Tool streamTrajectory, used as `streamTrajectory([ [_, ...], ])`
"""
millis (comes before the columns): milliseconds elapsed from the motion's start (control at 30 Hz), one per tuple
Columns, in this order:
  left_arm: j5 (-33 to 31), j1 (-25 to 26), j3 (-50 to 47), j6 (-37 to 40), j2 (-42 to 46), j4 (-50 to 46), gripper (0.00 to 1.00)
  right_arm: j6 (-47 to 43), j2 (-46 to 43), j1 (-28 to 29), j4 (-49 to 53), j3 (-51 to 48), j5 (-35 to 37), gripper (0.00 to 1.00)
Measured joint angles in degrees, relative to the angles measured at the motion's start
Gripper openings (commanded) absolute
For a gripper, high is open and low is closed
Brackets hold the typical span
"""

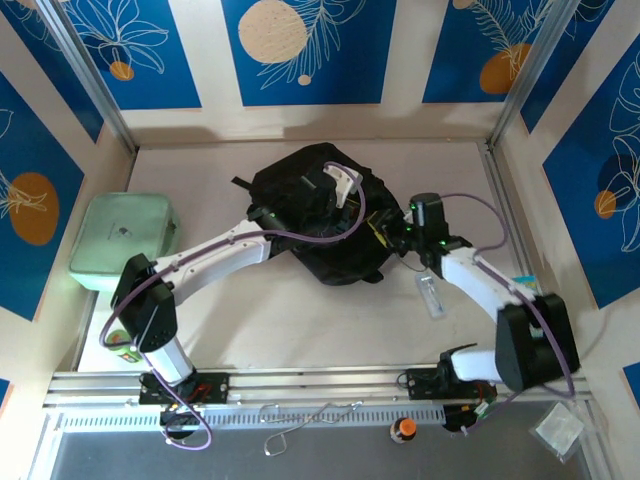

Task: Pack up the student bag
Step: Close the student bag at the top-center of the table.

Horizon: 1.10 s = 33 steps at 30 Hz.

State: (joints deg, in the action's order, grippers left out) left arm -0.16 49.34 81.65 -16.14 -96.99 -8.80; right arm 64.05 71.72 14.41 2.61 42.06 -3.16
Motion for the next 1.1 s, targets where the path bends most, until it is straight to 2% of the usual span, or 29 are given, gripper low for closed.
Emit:
streamTrajectory([
  [67,1.77,0.00,0.09,-0.07,-0.83,-0.04,0.02,-1.11,-5.03,-1.46,3.82,-0.37,2.73,0.53],
  [100,3.02,0.00,0.33,-0.07,-1.46,-0.31,0.06,-1.81,-7.58,-2.25,6.05,-0.46,4.46,0.55],
  [300,11.87,-0.74,1.49,2.47,-4.50,-3.56,0.50,-4.66,-17.68,-5.49,15.93,-0.42,12.96,0.66],
  [367,13.51,-1.92,0.48,2.93,-3.89,-4.02,0.60,-5.55,-18.82,-6.12,18.23,-0.13,14.47,0.69],
  [500,13.70,-6.97,-4.07,2.60,-0.33,-4.44,0.71,-7.28,-19.02,-7.34,21.16,0.61,15.41,0.76],
  [667,8.76,-13.73,-10.47,-1.03,5.66,-5.57,0.71,-8.44,-18.27,-7.58,21.92,0.66,14.67,0.77],
  [833,3.37,-20.11,-15.82,-8.48,7.39,-5.77,0.66,-8.55,-16.65,-7.58,22.14,0.66,13.22,0.77],
  [1100,4.26,-27.67,-21.20,-21.46,3.89,-2.86,0.49,-8.11,-16.46,-7.34,21.75,0.15,10.69,0.78],
])
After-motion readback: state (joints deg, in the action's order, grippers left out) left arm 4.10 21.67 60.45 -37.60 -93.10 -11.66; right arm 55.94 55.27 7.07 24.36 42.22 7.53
